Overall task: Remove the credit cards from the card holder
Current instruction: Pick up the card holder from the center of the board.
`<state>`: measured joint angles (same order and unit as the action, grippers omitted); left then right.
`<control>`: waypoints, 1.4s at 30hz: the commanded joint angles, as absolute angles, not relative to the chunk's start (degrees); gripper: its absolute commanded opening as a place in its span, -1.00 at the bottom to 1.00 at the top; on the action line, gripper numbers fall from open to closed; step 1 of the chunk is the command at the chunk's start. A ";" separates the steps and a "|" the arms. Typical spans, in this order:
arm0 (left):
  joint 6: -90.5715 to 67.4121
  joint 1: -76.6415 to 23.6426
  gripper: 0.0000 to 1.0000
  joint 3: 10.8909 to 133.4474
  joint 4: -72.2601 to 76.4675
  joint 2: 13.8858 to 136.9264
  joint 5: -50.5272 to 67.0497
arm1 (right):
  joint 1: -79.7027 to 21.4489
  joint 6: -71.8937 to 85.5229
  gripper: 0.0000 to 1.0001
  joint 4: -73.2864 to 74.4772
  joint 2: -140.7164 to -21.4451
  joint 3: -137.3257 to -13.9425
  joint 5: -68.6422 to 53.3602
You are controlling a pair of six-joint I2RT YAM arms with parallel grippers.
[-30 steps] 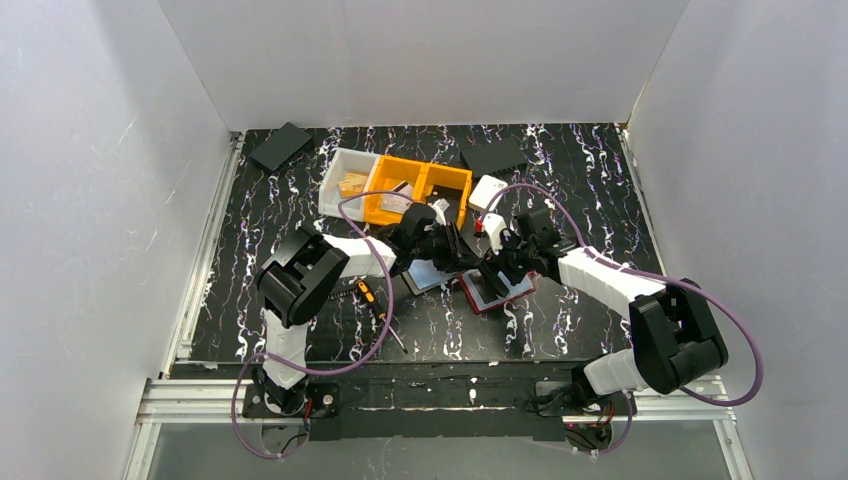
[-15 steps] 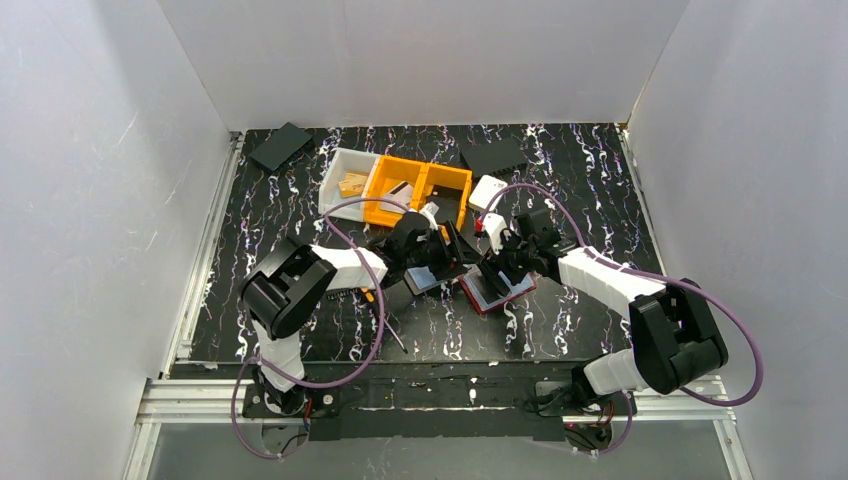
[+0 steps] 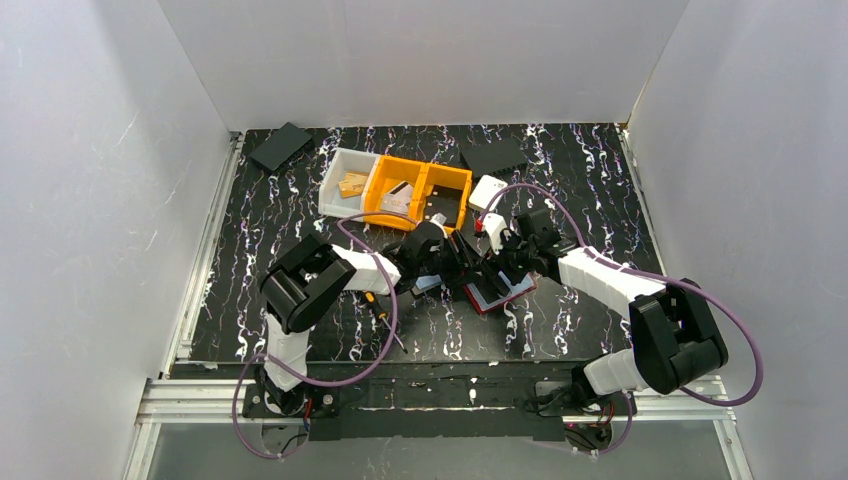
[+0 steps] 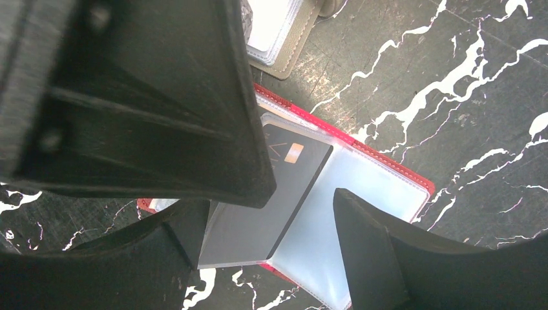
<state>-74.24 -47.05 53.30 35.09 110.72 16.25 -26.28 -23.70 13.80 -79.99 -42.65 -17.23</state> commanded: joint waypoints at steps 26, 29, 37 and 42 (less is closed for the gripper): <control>-53.33 -48.36 -1.00 45.87 46.71 102.05 22.33 | -10.90 -31.55 0.94 33.22 -69.01 -50.45 -55.75; -47.30 -48.34 -1.00 43.40 47.45 98.00 22.51 | -10.95 -29.47 0.75 34.45 -73.32 -50.56 -61.30; -42.70 -48.37 -1.00 37.01 50.76 93.61 22.03 | -10.99 -14.14 0.09 21.96 -77.30 -45.76 -63.31; -44.81 -48.27 -1.00 34.63 55.58 95.05 21.30 | -10.96 -8.08 -0.07 15.87 -77.83 -43.16 -62.25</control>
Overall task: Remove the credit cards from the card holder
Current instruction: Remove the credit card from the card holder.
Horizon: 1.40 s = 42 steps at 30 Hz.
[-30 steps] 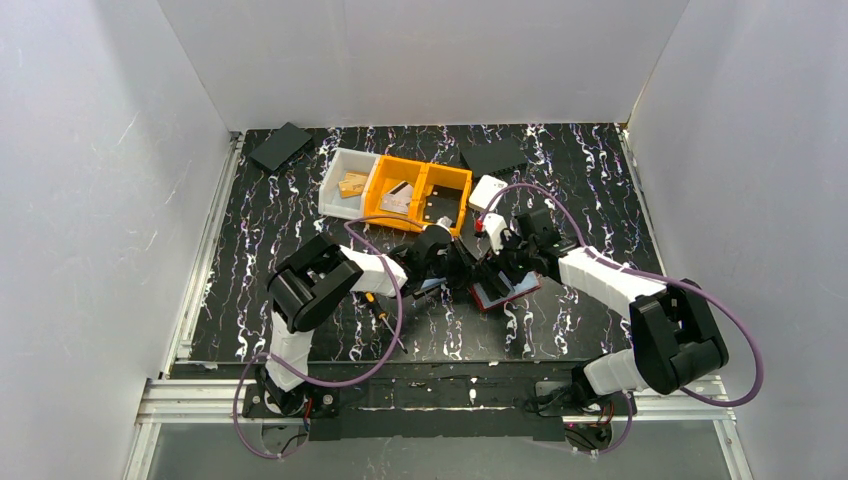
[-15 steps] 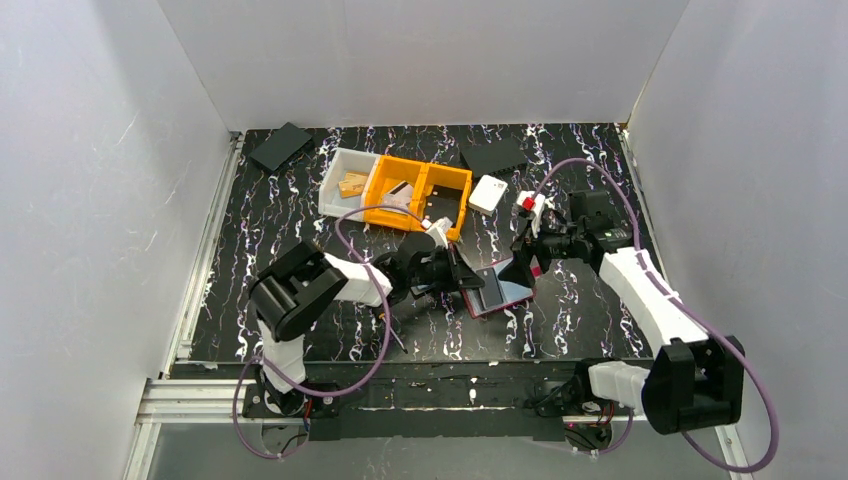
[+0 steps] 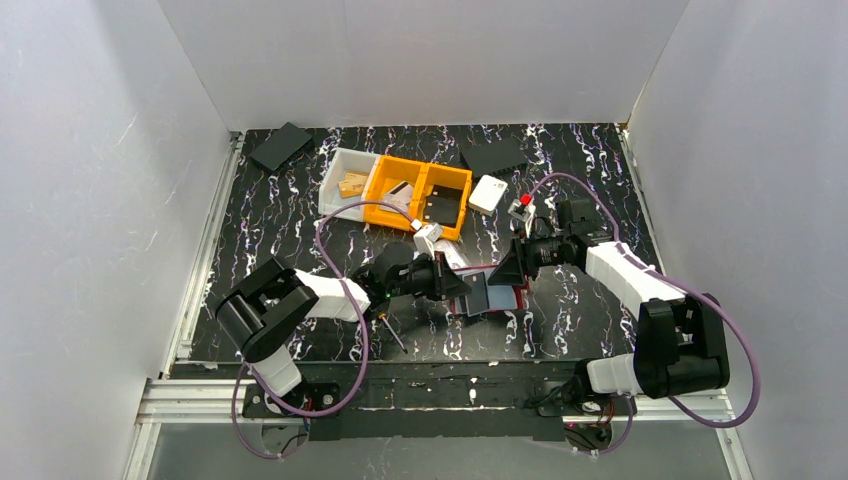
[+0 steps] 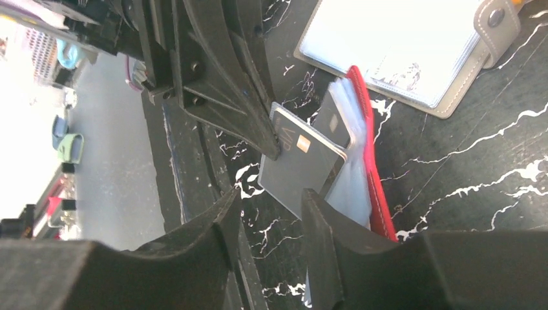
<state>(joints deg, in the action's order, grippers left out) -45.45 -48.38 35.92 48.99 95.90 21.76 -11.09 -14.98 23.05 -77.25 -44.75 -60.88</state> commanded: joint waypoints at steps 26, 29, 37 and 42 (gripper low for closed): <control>-49.96 -46.94 -1.00 30.59 82.08 102.67 27.06 | -11.07 -6.22 0.03 13.48 -88.79 -42.63 -66.63; -50.20 -46.77 -1.00 31.54 82.18 102.71 27.82 | -11.11 -5.89 -0.01 13.42 -89.63 -42.86 -69.45; -51.97 -46.62 -1.00 33.64 82.61 103.56 28.22 | -12.00 -6.36 -0.55 13.58 -89.83 -43.89 -72.99; -54.38 -43.70 -0.99 29.27 82.79 101.08 28.30 | -11.52 -8.30 -0.97 14.16 -89.60 -44.21 -76.58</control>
<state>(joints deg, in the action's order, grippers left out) -52.86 -44.71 30.33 77.52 103.83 27.68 -10.52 -6.92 14.39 -89.43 -42.59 -69.87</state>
